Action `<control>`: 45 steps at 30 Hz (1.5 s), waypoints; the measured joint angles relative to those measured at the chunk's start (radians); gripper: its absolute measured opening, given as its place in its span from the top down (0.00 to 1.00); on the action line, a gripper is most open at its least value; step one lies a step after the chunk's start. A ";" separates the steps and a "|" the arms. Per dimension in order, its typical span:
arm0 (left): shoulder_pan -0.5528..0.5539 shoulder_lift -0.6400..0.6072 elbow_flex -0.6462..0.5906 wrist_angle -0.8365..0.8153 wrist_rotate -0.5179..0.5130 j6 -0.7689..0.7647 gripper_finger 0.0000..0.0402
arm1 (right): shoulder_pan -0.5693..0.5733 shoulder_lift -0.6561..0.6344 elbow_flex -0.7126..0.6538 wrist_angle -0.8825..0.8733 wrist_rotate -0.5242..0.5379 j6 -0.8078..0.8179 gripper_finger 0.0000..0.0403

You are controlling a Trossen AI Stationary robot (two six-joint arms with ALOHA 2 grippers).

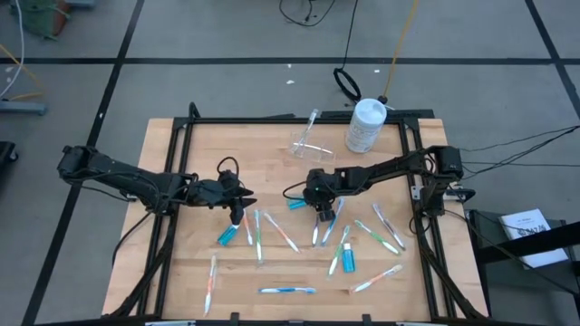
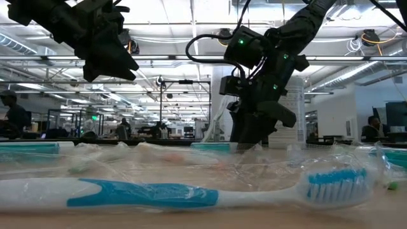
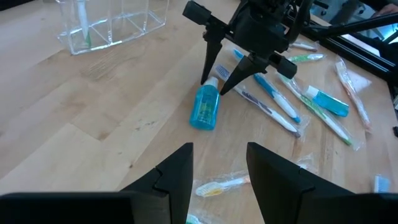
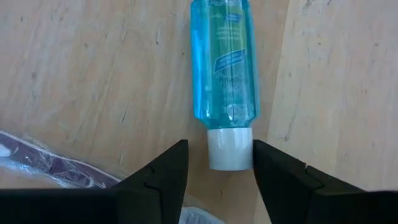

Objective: Pick & Place toothbrushing station
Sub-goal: Put the blue mouthwash into the transparent organizer

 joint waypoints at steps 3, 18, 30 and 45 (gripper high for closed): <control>0.000 0.000 0.000 0.000 0.000 0.001 0.62 | 0.000 0.000 0.000 0.006 -0.003 0.020 0.65; -0.001 0.000 0.000 0.000 -0.001 0.003 0.62 | 0.036 -0.059 -0.001 0.002 0.104 -0.089 0.77; -0.001 0.000 0.000 0.000 -0.004 0.011 0.62 | 0.074 -0.297 0.000 -0.020 0.831 -0.755 0.77; -0.001 0.000 0.000 0.005 -0.038 0.013 0.62 | -0.133 -0.321 0.000 0.112 0.834 -1.521 0.77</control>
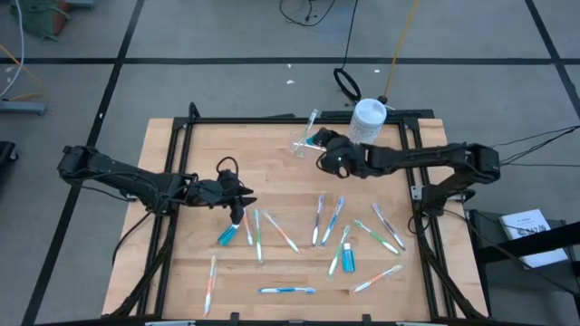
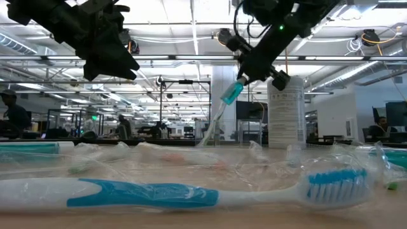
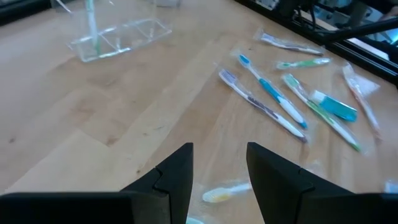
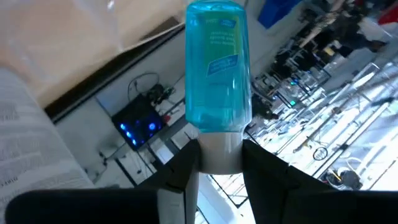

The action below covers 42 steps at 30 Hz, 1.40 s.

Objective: Pick & Place toothbrushing station
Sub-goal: Put the blue mouthwash into the transparent organizer

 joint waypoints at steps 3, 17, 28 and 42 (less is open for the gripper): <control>0.000 0.000 0.000 0.000 -0.025 0.000 0.62 | -0.029 0.030 0.001 0.009 0.000 -0.082 0.77; 0.000 0.000 0.000 -0.003 -0.044 0.020 0.62 | -0.090 0.190 0.000 0.162 -0.099 -0.225 0.77; 0.000 0.000 0.000 -0.004 -0.044 0.041 0.62 | -0.099 0.237 0.000 0.186 -0.104 -0.278 0.74; 0.000 0.000 0.000 -0.004 -0.043 0.041 0.62 | -0.098 0.245 0.000 0.158 -0.208 -0.297 0.75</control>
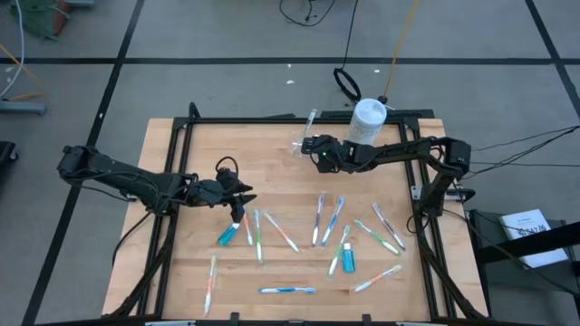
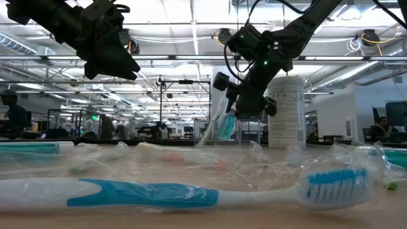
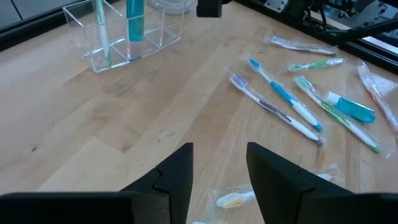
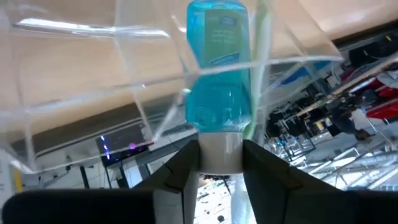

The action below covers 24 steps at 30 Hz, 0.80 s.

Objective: Pick & Place toothbrushing station
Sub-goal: Put the blue mouthwash into the transparent organizer

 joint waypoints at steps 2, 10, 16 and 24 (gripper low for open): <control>0.000 0.000 0.000 0.000 0.000 0.000 0.62 | 0.000 0.000 0.000 -0.008 0.000 0.000 0.74; 0.000 0.000 0.000 0.000 0.001 -0.001 0.62 | 0.000 0.000 0.000 -0.015 -0.002 0.038 0.71; 0.000 0.000 0.000 0.000 0.001 -0.003 0.62 | -0.006 0.000 0.000 -0.015 0.004 0.154 0.71; 0.000 0.000 0.000 0.001 0.002 -0.008 0.62 | -0.028 0.000 0.000 -0.018 0.005 0.166 0.71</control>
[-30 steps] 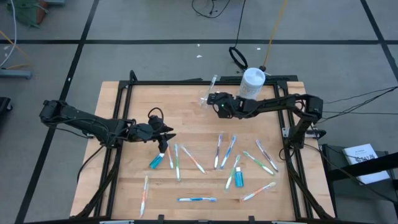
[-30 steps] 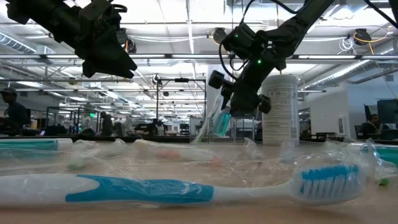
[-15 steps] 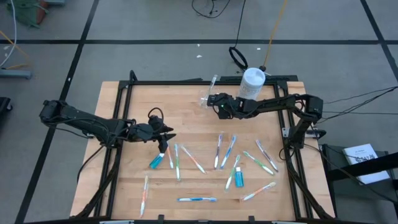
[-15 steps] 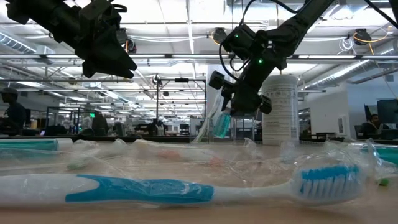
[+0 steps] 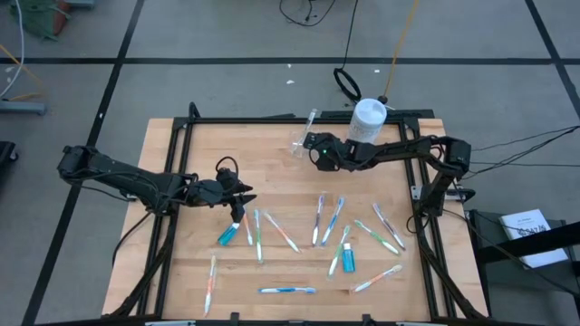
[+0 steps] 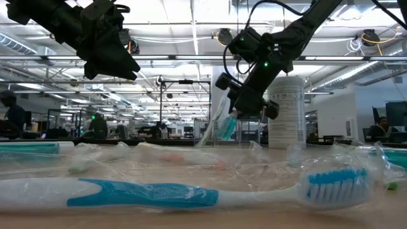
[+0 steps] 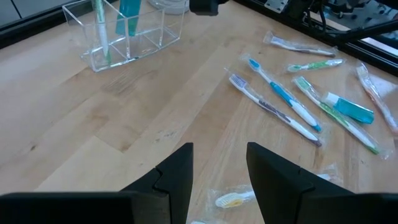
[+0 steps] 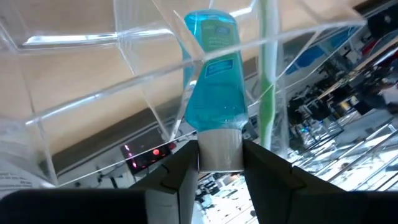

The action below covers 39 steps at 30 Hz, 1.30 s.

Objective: Pick & Place toothbrushing station
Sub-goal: Put the blue mouthwash into the transparent organizer, then put the purple toothbrush into the transparent organizer

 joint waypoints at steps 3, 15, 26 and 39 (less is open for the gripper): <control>0.000 0.000 0.000 0.000 0.000 0.000 0.62 | -0.006 0.000 0.000 -0.014 -0.001 0.013 0.70; 0.000 0.000 0.000 0.000 0.001 0.000 0.62 | -0.011 0.000 0.000 -0.018 -0.002 0.104 0.64; 0.000 0.000 0.000 0.000 0.000 0.000 0.62 | 0.011 -0.001 0.000 0.141 0.140 0.239 0.59; 0.000 0.000 0.000 0.001 0.000 0.000 0.62 | 0.138 -0.032 0.001 0.149 0.261 0.628 0.64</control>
